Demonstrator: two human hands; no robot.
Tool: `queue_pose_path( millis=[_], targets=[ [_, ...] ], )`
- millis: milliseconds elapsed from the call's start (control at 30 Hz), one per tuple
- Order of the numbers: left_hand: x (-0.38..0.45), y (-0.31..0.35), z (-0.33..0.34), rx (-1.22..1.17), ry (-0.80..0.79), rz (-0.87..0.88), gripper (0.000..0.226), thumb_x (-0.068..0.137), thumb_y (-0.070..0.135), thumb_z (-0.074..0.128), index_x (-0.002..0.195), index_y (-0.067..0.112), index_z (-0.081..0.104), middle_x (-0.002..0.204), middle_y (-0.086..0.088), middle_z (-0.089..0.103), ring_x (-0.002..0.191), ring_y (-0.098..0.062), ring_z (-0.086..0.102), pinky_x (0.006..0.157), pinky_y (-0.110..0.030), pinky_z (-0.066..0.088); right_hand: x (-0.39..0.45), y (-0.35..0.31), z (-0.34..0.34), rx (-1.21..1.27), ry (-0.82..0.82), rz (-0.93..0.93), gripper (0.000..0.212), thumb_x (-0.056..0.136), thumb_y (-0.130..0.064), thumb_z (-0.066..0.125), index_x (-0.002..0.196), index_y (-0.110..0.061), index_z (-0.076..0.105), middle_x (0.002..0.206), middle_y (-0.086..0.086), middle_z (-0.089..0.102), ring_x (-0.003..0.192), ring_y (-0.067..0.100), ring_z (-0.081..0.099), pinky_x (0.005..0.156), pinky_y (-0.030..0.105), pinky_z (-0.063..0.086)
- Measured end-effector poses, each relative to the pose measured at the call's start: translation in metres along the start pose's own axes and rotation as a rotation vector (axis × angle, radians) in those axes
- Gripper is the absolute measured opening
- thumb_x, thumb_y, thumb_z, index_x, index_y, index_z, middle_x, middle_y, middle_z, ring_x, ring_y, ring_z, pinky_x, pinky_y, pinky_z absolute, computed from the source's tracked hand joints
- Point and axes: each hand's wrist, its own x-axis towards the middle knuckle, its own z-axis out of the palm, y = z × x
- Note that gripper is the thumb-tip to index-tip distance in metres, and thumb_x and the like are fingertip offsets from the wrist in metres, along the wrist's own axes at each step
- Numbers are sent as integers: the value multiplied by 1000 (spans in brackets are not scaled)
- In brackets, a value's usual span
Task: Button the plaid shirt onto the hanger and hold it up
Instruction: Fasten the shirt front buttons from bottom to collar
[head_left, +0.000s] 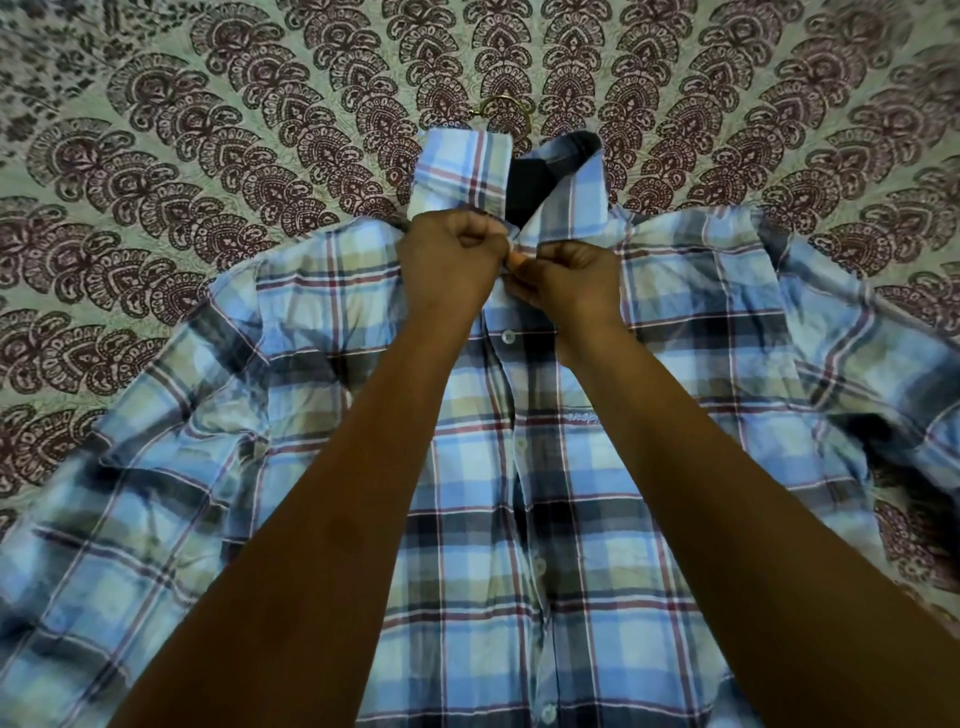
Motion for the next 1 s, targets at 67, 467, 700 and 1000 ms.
queue_pose_path(
  millis=[67,467,700,1000],
  targets=[
    [-1,-2,0,5,-23,8,9,78,5,64,85,5,71,82,-15,70,73,-21,64,83,-41,57,3,5,0,-53,33,-2,22,75,-3,72,60,-10,57,71,13,62,80,34,67,83,45,56],
    [2,-9,7,75,-69,18,8,79,5,65,80,12,68,83,-12,70,77,-20,65,83,-35,56,-11,4,-10,329,-77,140,24,87,4,52,67,-6,62,57,1,65,63,13,63,75,23,56],
    [5,3,4,36,-86,-77,7,70,11,64,64,15,66,59,-4,61,53,-13,54,64,-25,49,-13,1,-17,398,-132,194,17,91,-4,50,79,-4,62,80,11,65,71,16,65,74,20,56],
    [8,6,3,52,-120,-104,18,75,3,64,61,14,63,63,-8,63,54,-17,58,62,-25,50,-10,0,-21,429,-168,224,23,91,-1,46,77,-6,63,69,7,68,63,13,66,62,15,56]
  ],
)
